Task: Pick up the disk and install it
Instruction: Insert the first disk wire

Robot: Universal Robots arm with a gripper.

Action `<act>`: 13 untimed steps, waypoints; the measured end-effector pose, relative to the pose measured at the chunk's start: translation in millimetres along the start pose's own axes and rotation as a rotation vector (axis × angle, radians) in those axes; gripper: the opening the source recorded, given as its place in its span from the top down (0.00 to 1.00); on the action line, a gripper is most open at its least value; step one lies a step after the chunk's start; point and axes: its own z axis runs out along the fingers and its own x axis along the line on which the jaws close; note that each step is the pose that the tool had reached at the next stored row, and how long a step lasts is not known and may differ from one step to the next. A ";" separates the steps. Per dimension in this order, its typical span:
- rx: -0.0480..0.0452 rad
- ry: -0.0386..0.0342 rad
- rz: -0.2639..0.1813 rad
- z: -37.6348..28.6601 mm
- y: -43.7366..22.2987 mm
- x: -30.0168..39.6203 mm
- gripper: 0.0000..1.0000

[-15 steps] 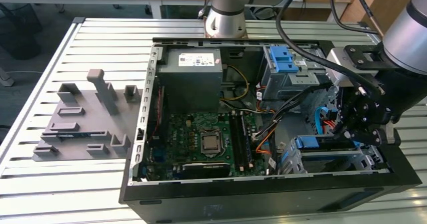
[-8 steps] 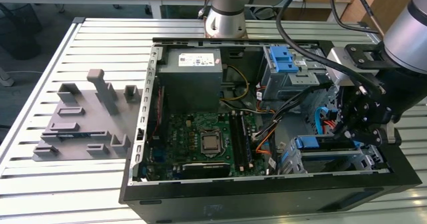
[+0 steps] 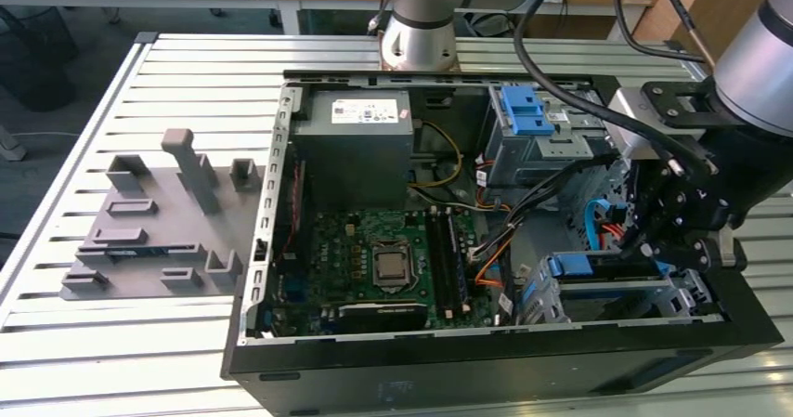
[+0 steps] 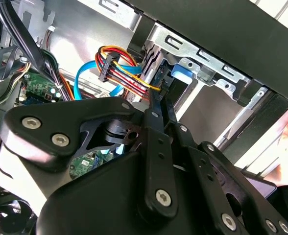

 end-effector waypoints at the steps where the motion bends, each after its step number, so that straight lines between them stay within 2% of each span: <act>1: 0.0000 -0.0001 0.000 0.2 0.0 0.0 0.84; 13: -0.0003 0.0000 0.000 2.8 0.1 0.0 0.84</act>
